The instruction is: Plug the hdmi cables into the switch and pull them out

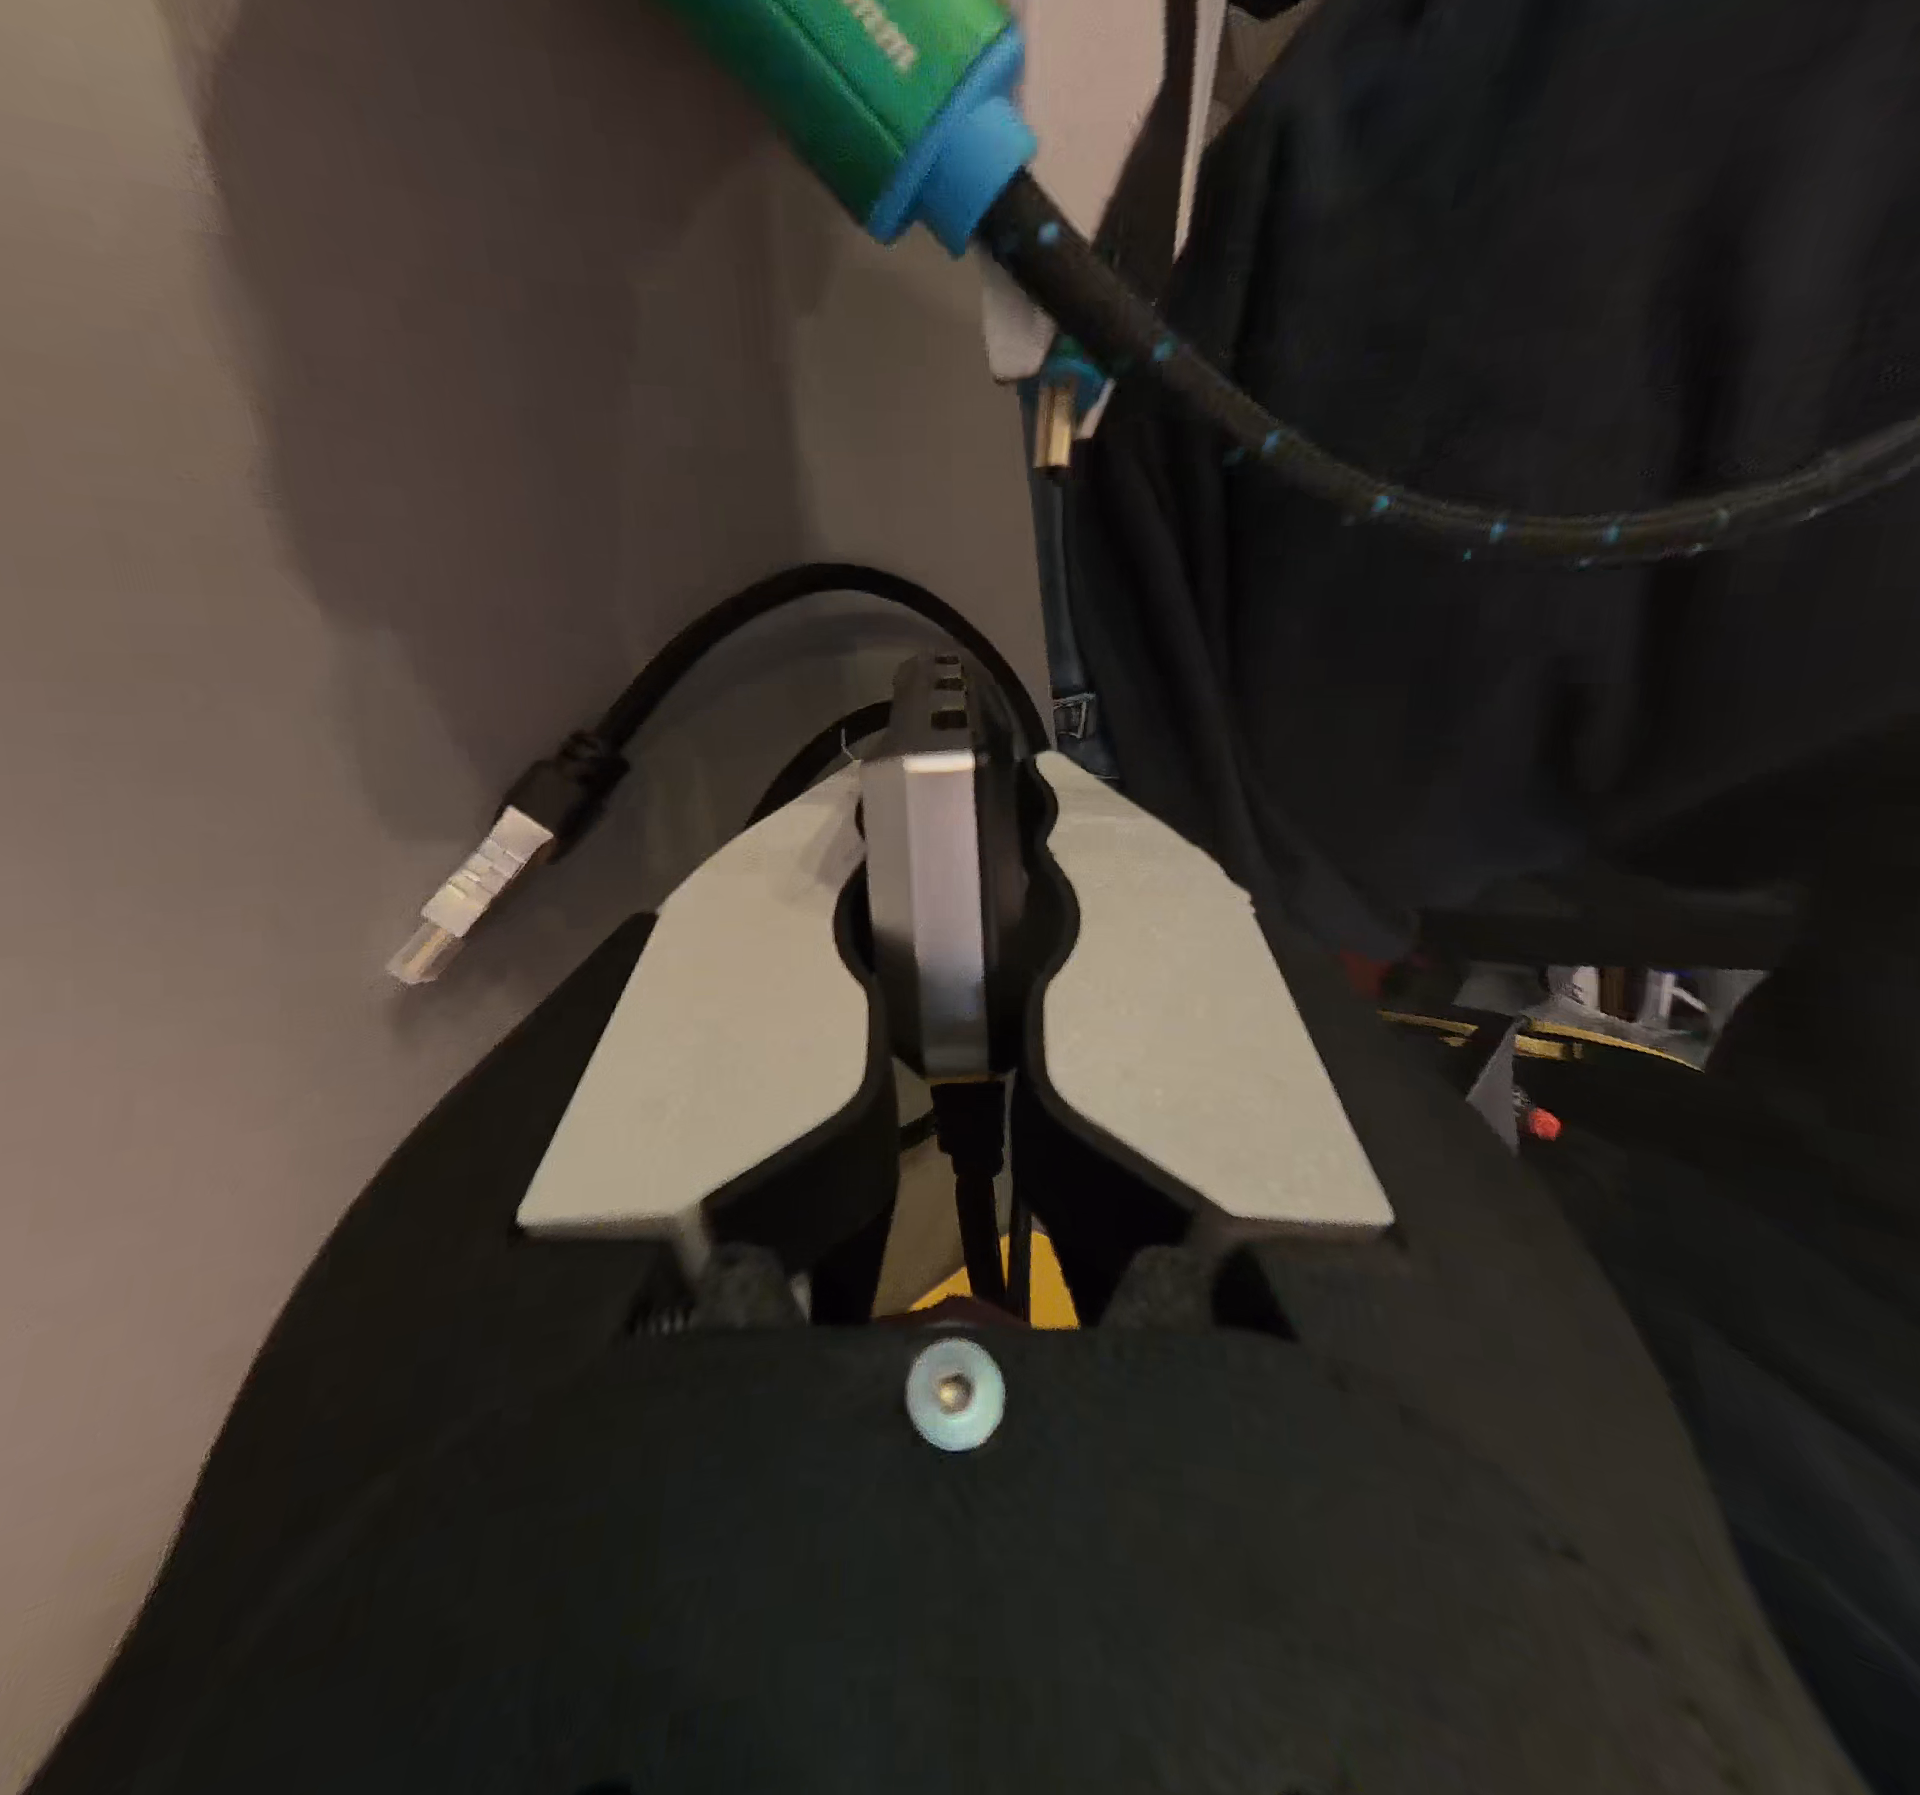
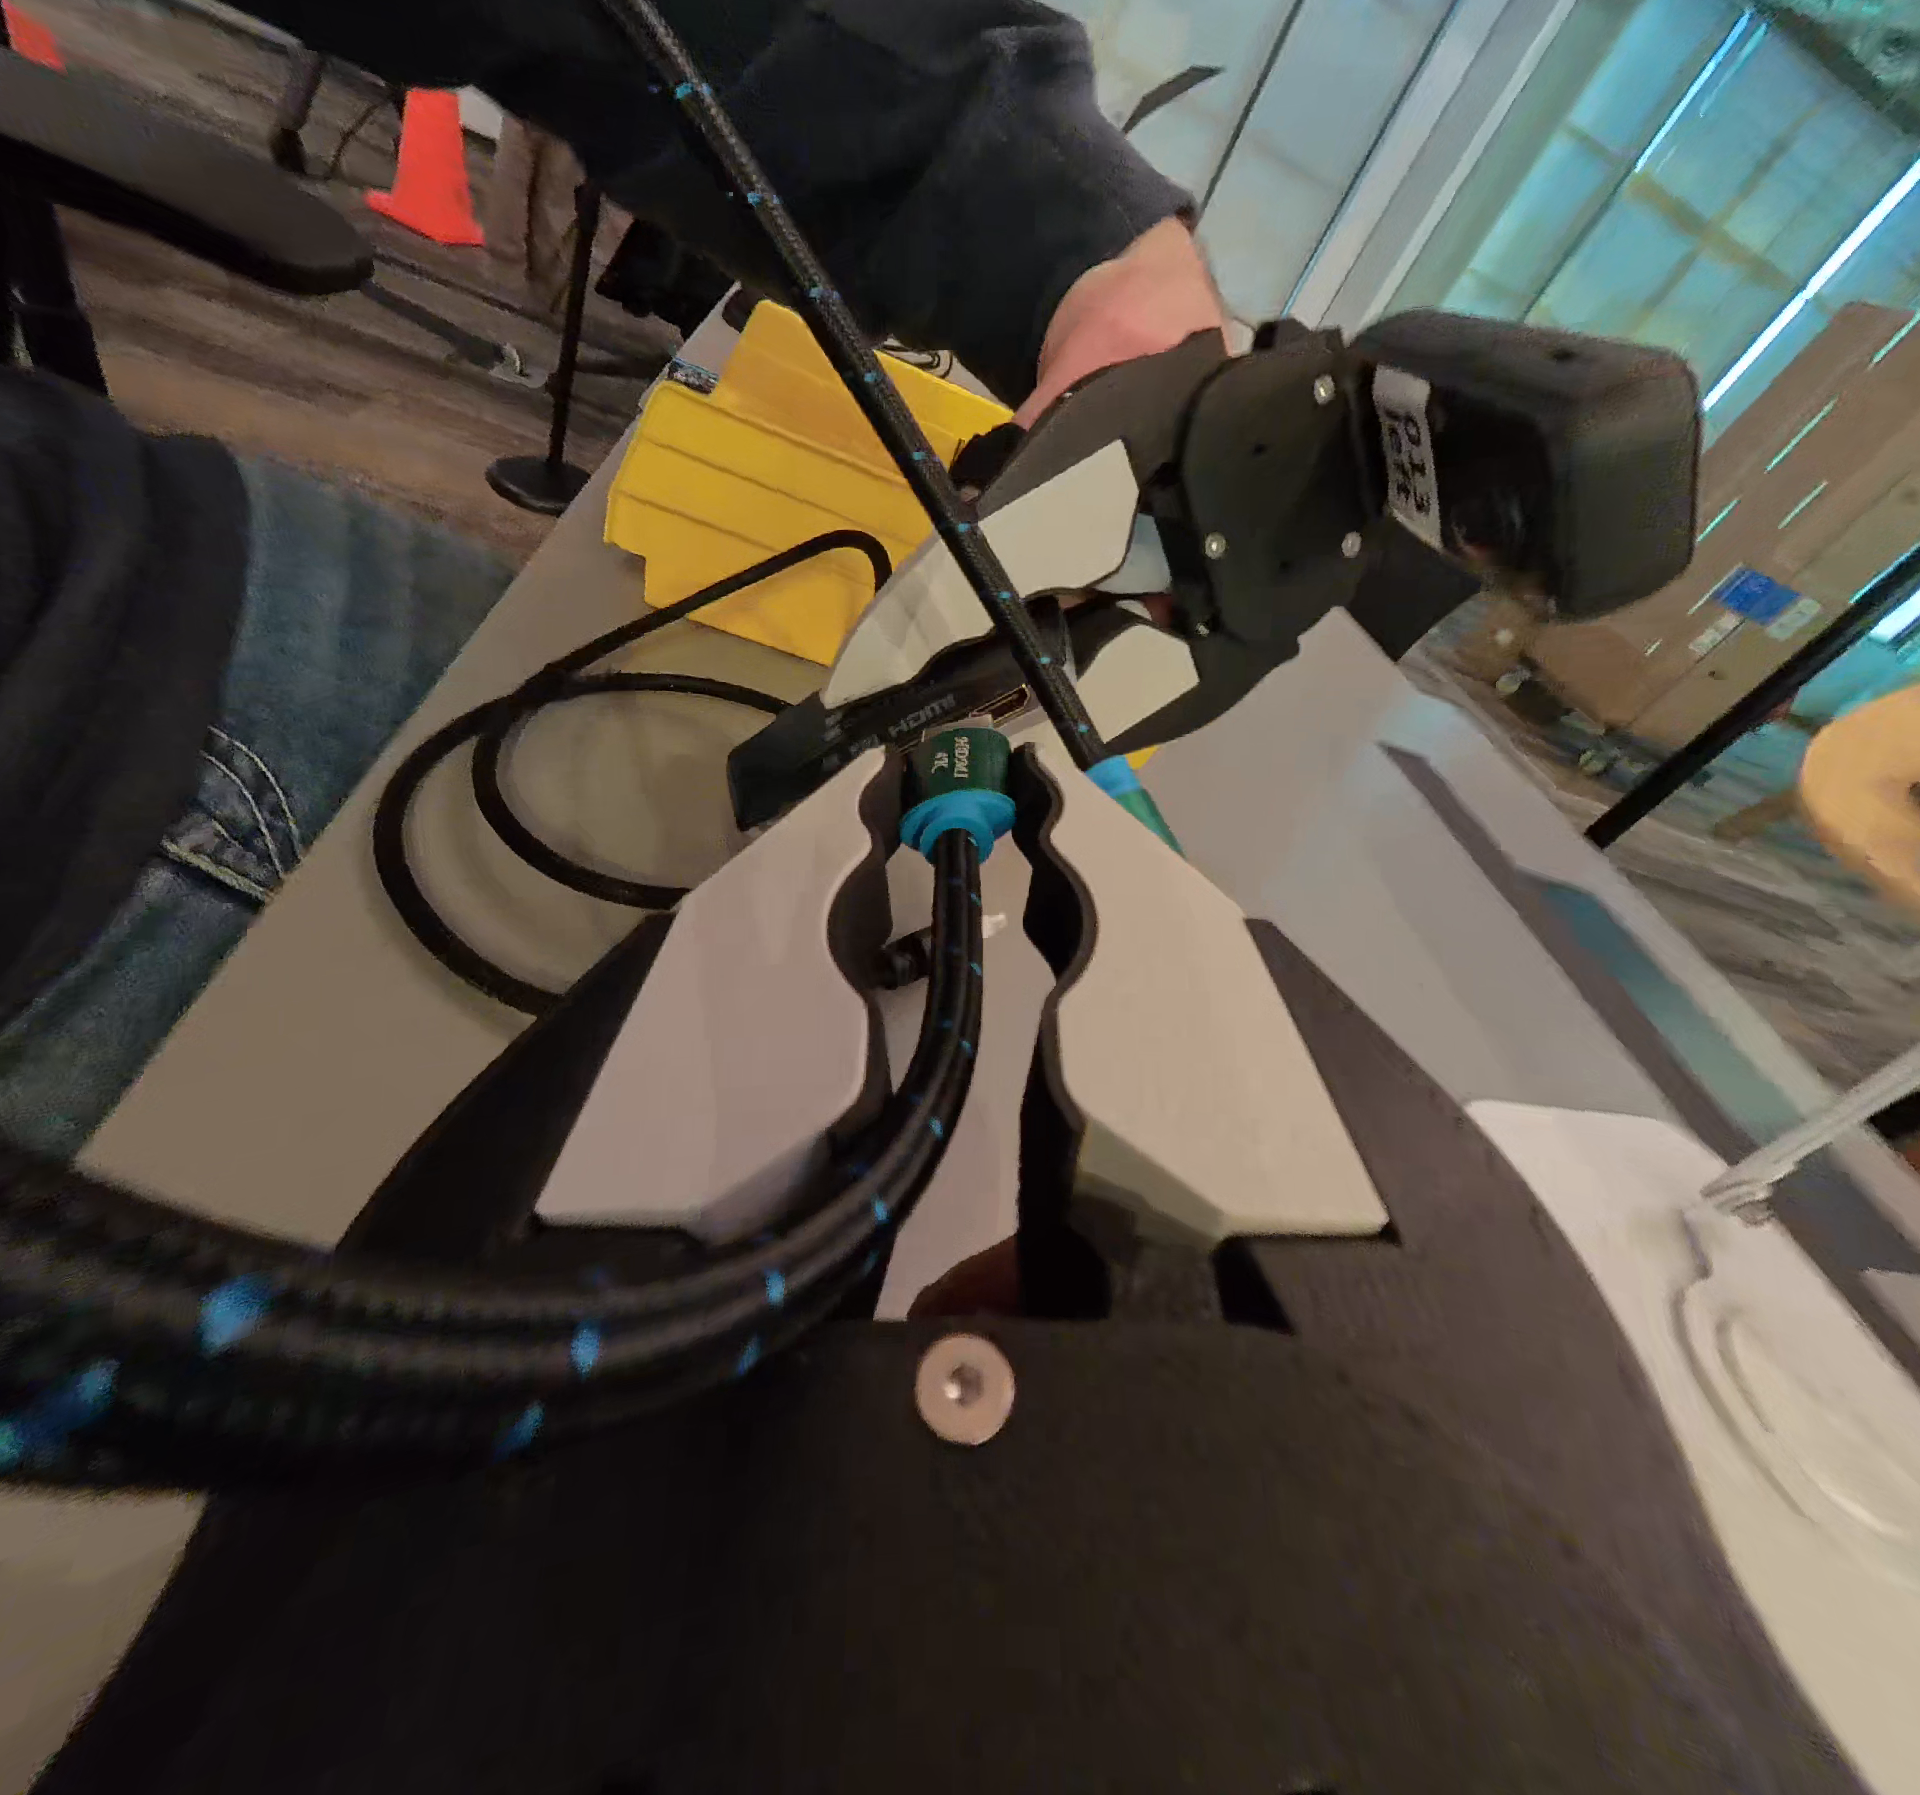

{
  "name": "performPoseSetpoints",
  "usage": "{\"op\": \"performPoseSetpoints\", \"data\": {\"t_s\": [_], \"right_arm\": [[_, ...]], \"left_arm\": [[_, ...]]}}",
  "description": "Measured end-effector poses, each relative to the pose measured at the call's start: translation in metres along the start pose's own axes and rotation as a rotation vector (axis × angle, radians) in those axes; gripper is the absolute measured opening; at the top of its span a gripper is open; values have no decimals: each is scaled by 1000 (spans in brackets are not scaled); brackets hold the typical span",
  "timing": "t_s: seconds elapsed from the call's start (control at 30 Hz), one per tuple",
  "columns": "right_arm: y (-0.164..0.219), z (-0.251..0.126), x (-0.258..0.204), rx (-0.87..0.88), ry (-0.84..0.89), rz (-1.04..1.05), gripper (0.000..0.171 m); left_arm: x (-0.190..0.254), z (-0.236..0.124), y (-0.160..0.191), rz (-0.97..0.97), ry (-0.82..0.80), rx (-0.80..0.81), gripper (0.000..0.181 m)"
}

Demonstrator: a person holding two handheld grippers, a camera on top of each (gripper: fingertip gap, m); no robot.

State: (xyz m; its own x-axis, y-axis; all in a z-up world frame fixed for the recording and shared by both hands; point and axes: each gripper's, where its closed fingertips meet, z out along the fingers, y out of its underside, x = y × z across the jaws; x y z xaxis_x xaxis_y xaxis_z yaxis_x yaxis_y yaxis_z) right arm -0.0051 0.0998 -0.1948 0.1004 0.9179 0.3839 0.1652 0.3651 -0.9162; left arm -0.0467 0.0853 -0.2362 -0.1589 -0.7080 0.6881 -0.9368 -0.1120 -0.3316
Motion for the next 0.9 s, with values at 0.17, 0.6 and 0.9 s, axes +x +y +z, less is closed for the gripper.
{"op": "performPoseSetpoints", "data": {"t_s": [0.17, 0.6, 0.9], "right_arm": [[-20, -15, 15, 15, 84, 150, 19], [-54, -199, 32, -319, 373, 309, 19], [41, -317, -6, -612, 345, 681, 19]], "left_arm": [[-3, 8, 6, 0, -44, -39, 21], [4, 22, 4, 44, -70, -56, 22], [4, 28, 6, 44, -87, -110, 21]]}}
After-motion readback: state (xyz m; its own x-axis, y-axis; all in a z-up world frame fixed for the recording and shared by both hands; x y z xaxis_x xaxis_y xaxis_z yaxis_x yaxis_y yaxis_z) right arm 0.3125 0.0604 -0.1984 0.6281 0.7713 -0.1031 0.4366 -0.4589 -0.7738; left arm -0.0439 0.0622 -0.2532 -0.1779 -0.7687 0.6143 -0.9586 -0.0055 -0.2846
